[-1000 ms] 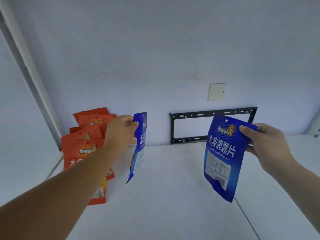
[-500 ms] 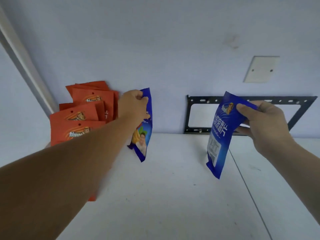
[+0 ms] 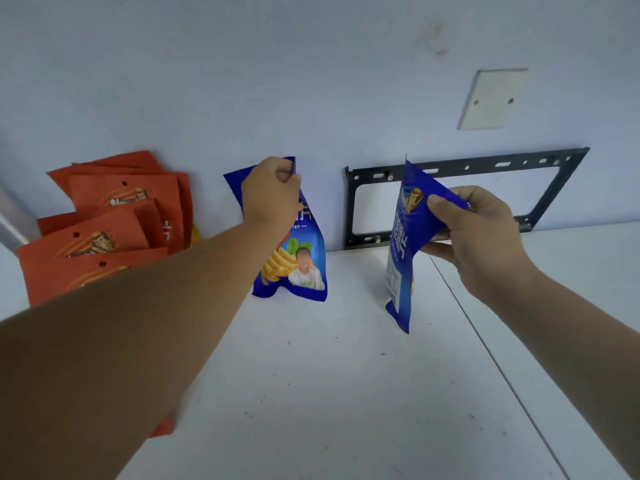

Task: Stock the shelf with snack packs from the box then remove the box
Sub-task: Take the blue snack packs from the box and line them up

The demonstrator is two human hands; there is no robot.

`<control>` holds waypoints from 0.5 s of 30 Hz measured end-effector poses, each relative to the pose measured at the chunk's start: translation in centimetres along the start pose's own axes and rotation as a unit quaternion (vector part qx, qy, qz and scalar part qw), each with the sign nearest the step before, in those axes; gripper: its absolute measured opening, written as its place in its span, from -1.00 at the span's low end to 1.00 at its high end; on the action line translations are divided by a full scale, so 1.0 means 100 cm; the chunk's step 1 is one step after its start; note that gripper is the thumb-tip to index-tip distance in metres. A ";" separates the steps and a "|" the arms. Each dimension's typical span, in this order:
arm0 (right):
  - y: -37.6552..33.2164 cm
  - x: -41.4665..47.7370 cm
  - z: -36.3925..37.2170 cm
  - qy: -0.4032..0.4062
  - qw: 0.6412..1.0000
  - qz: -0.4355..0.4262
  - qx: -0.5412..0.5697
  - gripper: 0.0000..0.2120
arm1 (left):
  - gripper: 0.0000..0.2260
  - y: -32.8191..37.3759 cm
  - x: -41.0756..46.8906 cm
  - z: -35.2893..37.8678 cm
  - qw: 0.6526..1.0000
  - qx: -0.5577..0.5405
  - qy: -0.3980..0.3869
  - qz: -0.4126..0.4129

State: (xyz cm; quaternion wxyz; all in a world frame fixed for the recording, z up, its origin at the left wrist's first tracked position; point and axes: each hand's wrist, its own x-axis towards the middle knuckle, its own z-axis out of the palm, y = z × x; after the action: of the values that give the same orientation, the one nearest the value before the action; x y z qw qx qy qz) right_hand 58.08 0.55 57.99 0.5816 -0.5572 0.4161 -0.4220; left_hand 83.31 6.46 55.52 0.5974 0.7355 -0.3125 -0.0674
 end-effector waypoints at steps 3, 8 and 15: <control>0.005 -0.006 0.006 0.007 1.000 0.011 -0.012 -0.86 | -0.90 -0.007 0.002 0.002 0.994 0.064 -0.060 0.063; 0.007 -0.015 0.029 -0.008 0.998 0.054 -0.025 -0.77 | -0.69 -0.007 -0.004 -0.006 0.985 0.069 -0.144 0.061; 0.007 -0.026 0.063 -0.047 0.995 0.093 -0.007 -0.78 | -0.65 -0.037 -0.013 -0.064 0.981 0.159 -0.105 0.027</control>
State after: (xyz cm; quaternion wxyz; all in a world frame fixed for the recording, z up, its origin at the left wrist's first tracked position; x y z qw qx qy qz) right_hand 63.39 4.89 57.51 0.6331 -0.5398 0.4411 -0.3366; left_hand 86.67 12.90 53.56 0.4383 0.8011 -0.4001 -0.0778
